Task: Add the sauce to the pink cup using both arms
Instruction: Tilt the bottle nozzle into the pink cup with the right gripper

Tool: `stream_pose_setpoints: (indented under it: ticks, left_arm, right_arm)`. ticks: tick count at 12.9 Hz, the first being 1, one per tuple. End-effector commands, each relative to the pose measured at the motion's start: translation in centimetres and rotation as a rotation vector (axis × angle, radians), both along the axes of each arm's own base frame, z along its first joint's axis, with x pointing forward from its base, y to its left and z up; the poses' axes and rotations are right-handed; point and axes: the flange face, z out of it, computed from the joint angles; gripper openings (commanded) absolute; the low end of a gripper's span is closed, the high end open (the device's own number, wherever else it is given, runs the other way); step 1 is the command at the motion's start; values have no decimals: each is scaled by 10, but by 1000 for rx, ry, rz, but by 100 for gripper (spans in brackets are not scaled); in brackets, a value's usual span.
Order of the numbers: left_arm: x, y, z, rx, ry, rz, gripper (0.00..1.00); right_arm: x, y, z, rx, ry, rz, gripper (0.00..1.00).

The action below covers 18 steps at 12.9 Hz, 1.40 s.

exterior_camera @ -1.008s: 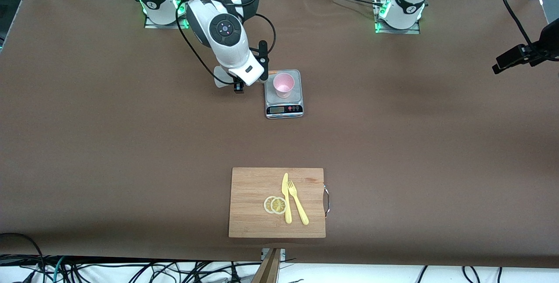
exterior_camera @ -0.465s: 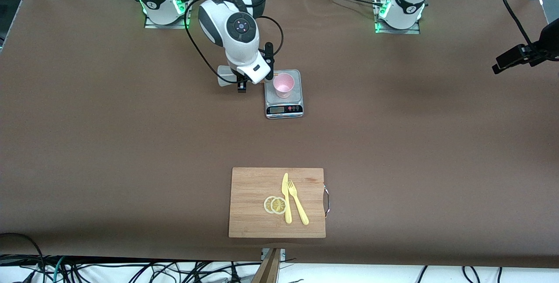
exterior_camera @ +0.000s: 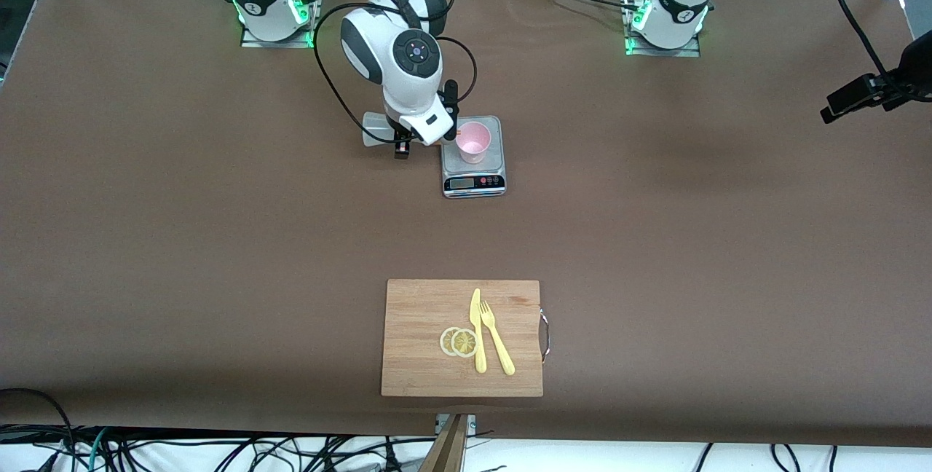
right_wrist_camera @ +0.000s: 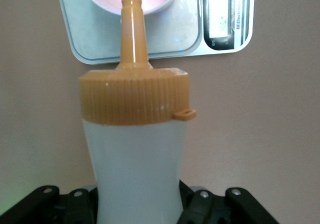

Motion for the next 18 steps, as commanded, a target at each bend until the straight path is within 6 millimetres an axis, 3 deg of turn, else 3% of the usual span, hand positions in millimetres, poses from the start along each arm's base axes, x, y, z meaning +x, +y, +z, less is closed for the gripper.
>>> stream_pose_setpoints:
  ticks: [1,8,11,18]
  left_arm:
    - [1,1,3,-20,3,-19,100]
    - [2,1,2,-20,3,-19,100]
    - [2,1,2,-20,3,-19,100]
    - [2,1,3,-20,2,-19,100]
  right_arm:
    - [-12,19,8,-12,-44,-4,0]
    - [-9,26,13,-50,-106,11,0]
    - [-26,43,11,-111,-185,3,0]
    - [-30,59,10,-233,-216,6,0]
